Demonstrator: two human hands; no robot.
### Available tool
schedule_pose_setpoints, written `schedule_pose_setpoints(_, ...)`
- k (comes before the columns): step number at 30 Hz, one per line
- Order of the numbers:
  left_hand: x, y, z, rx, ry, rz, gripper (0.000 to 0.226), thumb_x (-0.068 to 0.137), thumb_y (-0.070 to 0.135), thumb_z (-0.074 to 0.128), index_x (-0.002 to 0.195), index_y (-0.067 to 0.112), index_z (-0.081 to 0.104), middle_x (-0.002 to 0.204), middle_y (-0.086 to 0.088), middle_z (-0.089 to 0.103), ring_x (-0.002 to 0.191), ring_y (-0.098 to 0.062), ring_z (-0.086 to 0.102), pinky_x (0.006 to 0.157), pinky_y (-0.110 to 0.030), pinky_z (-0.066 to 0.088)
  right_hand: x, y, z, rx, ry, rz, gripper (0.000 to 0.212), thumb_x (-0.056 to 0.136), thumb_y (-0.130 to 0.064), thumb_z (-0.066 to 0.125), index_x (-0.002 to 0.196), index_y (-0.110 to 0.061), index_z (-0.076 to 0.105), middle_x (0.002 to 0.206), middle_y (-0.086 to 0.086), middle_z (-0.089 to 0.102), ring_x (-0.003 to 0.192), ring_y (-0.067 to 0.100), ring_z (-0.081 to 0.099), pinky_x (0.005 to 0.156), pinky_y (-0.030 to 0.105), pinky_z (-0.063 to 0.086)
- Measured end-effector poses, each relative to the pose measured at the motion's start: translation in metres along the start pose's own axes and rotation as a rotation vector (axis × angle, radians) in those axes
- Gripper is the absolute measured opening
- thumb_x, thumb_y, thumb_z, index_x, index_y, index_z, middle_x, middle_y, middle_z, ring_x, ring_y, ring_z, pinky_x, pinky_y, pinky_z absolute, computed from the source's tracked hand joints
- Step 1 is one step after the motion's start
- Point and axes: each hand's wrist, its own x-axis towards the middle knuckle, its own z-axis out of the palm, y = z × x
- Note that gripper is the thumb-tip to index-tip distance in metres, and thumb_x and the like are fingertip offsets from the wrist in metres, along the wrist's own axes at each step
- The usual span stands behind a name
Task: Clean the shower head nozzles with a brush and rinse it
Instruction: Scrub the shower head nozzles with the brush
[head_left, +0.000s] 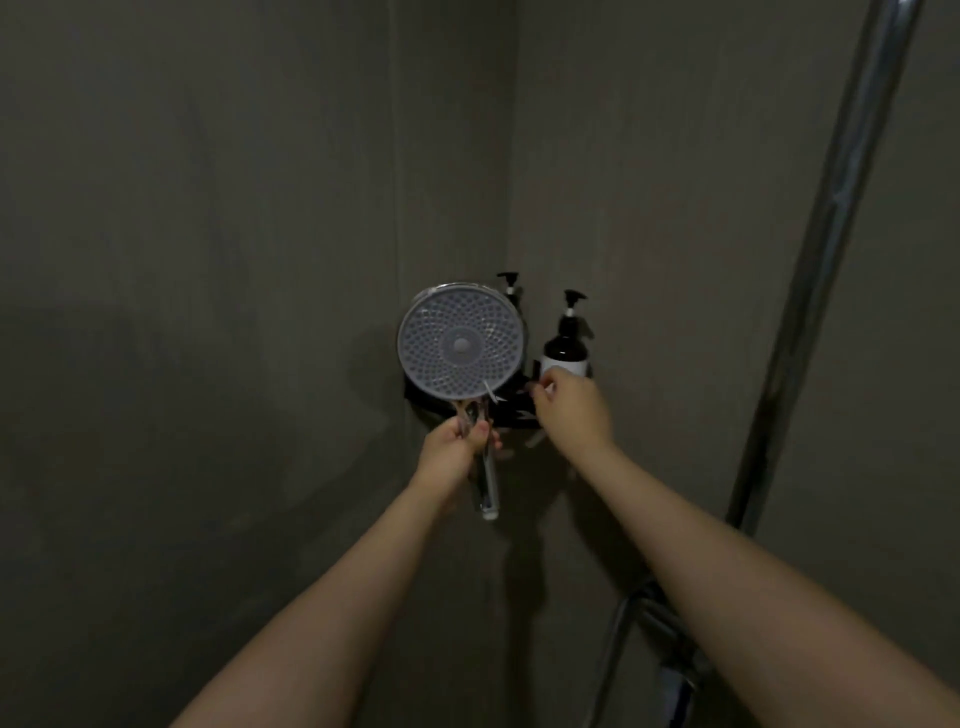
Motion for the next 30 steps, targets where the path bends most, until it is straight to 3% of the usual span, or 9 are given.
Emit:
schedule_pose_setpoints(5, 0.019, 0.007, -0.044, 0.026, 0.119, 0.035, 0.028, 0.094, 0.007, 0.049, 0.067, 0.011, 0.055, 0.047, 0.008, 0.064, 0.070, -0.019, 0.056, 0.085, -0.037, 0.043, 0.049, -0.020, 0.034, -0.076, -0.184, 0.057, 0.029, 0.088, -0.030, 0.059, 0.091, -0.003, 0.067, 0.092, 0.017, 0.067, 0.091, 0.032, 0.062, 0.065, 0.029, 0.041)
schedule_pose_setpoints(10, 0.033, 0.012, -0.072, 0.076, 0.183, 0.065, 0.028, 0.093, 0.011, 0.051, 0.066, 0.013, 0.055, 0.048, 0.011, 0.065, 0.068, -0.017, 0.055, 0.077, -0.033, 0.043, 0.074, -0.029, 0.068, -0.164, -0.388, 0.112, 0.037, 0.089, -0.033, 0.057, 0.065, -0.005, 0.055, 0.066, 0.012, 0.051, 0.059, 0.023, 0.047, 0.059, 0.027, 0.039)
schedule_pose_setpoints(12, 0.038, 0.011, -0.079, 0.077, 0.204, 0.057, 0.029, 0.093, 0.011, 0.051, 0.065, 0.014, 0.056, 0.048, 0.010, 0.065, 0.070, -0.018, 0.055, 0.080, -0.034, 0.042, 0.084, -0.030, 0.078, -0.193, -0.477, 0.195, 0.026, 0.093, -0.027, 0.052, 0.078, -0.007, 0.059, 0.084, 0.013, 0.056, 0.070, 0.022, 0.051, 0.073, 0.030, 0.044)
schedule_pose_setpoints(15, 0.041, 0.009, -0.085, 0.066, 0.224, 0.058, 0.031, 0.094, 0.010, 0.050, 0.063, 0.016, 0.056, 0.055, 0.006, 0.064, 0.068, -0.017, 0.054, 0.079, -0.033, 0.041, 0.096, -0.032, 0.082, -0.246, -0.571, 0.314, 0.033, 0.098, -0.018, 0.039, 0.125, -0.001, 0.049, 0.123, 0.015, 0.052, 0.114, 0.026, 0.049, 0.100, 0.030, 0.038)
schedule_pose_setpoints(17, 0.041, 0.009, -0.088, 0.037, 0.218, 0.045, 0.029, 0.094, 0.007, 0.047, 0.067, 0.015, 0.054, 0.057, 0.004, 0.063, 0.067, -0.015, 0.054, 0.077, -0.032, 0.043, 0.102, -0.033, 0.083, -0.315, -0.624, 0.339, 0.036, 0.100, -0.018, 0.034, 0.131, -0.002, 0.043, 0.137, 0.013, 0.045, 0.126, 0.024, 0.043, 0.103, 0.027, 0.036)
schedule_pose_setpoints(21, 0.046, 0.007, -0.092, 0.048, 0.233, 0.033, 0.029, 0.094, 0.006, 0.048, 0.067, 0.015, 0.054, 0.047, 0.009, 0.063, 0.062, -0.011, 0.056, 0.075, -0.030, 0.045, 0.106, -0.035, 0.087, -0.445, -0.731, 0.454, 0.044, 0.100, -0.028, 0.031, 0.137, -0.005, 0.036, 0.144, 0.009, 0.038, 0.130, 0.020, 0.040, 0.105, 0.024, 0.034)
schedule_pose_setpoints(24, 0.047, 0.007, -0.093, 0.062, 0.237, 0.015, 0.029, 0.094, 0.006, 0.048, 0.067, 0.014, 0.054, 0.045, 0.009, 0.061, 0.063, -0.013, 0.054, 0.071, -0.026, 0.044, 0.110, -0.031, 0.095, -0.461, -0.766, 0.420, 0.038, 0.099, -0.025, 0.036, 0.129, -0.004, 0.045, 0.129, 0.010, 0.050, 0.117, 0.020, 0.050, 0.084, 0.024, 0.041)
schedule_pose_setpoints(27, 0.049, 0.007, -0.095, 0.077, 0.239, -0.001, 0.028, 0.093, 0.006, 0.049, 0.067, 0.014, 0.054, 0.046, 0.009, 0.062, 0.063, -0.012, 0.056, 0.075, -0.029, 0.045, 0.111, -0.029, 0.095, -0.472, -0.777, 0.379, 0.019, 0.095, -0.025, 0.046, 0.102, -0.010, 0.056, 0.082, 0.005, 0.049, 0.070, 0.017, 0.048, 0.058, 0.024, 0.038)
schedule_pose_setpoints(30, 0.051, 0.008, -0.094, 0.097, 0.244, -0.011, 0.029, 0.093, 0.007, 0.049, 0.065, 0.014, 0.054, 0.044, 0.009, 0.062, 0.054, -0.005, 0.057, 0.070, -0.027, 0.045, 0.112, -0.026, 0.096, -0.482, -0.789, 0.360, 0.018, 0.094, -0.025, 0.050, 0.079, -0.015, 0.051, 0.074, 0.003, 0.043, 0.062, 0.014, 0.041, 0.059, 0.023, 0.039)
